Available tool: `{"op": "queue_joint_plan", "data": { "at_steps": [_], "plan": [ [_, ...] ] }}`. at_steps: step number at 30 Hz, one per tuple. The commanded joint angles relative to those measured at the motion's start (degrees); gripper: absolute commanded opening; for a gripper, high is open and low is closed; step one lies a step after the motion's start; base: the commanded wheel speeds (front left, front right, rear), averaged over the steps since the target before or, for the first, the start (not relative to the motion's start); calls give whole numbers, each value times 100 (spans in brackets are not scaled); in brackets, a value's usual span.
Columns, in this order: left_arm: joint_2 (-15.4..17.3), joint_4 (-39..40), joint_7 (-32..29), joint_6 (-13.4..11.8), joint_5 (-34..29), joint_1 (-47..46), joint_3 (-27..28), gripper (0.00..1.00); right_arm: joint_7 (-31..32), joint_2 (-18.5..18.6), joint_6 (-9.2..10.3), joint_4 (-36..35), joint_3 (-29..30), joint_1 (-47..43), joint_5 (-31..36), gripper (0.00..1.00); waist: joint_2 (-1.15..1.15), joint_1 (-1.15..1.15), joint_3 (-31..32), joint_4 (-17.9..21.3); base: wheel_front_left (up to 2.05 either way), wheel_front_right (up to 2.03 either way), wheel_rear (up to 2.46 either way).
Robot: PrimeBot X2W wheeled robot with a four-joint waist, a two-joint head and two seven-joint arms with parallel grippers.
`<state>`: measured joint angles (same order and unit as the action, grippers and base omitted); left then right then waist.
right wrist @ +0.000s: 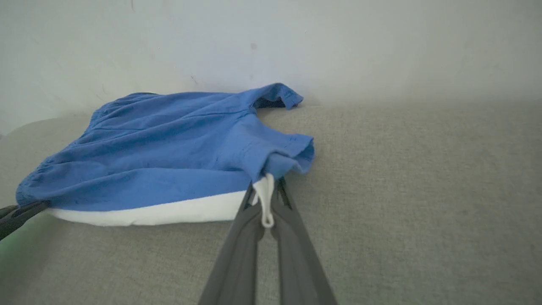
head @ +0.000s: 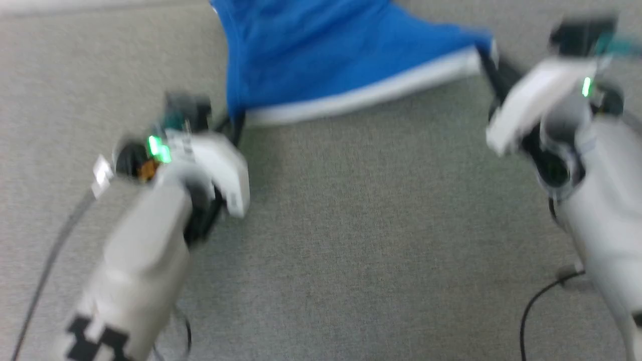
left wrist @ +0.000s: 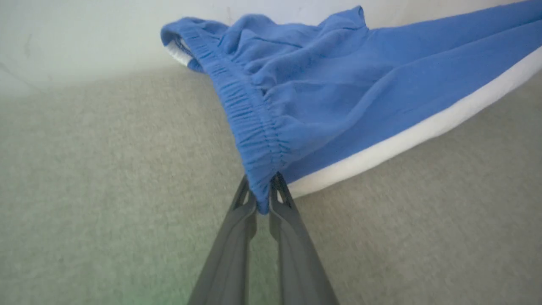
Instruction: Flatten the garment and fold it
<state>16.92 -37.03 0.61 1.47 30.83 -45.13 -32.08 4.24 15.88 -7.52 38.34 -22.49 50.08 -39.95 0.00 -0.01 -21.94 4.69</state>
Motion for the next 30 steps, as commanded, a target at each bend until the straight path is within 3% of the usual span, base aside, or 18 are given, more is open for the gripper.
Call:
{"op": "queue_joint_plan", "data": {
  "at_steps": [1,7,16,22,30],
  "plan": [
    [12,-57,75,19,7,286,-63,0,76,141,3,9,-134,-288,-80,0,0,1,660,-138,0,0,0],
    [46,-48,21,69,49,1288,-355,0,556,687,3,-99,-604,-1415,-397,0,0,1,1319,-204,0,0,0],
    [283,551,-136,-48,93,2455,-635,0,1254,1357,3,-676,-819,-2629,-752,0,0,1,2105,-206,0,0,0],
    [467,1387,-388,-260,294,3472,-756,0,1731,1803,3,-1321,-592,-3510,-862,0,0,1,2470,-241,0,0,0],
    [787,2747,-845,-628,499,4606,-934,0,2517,2193,3,-2416,170,-4964,-1110,0,0,1,2638,-379,0,0,0]
  ]
}}
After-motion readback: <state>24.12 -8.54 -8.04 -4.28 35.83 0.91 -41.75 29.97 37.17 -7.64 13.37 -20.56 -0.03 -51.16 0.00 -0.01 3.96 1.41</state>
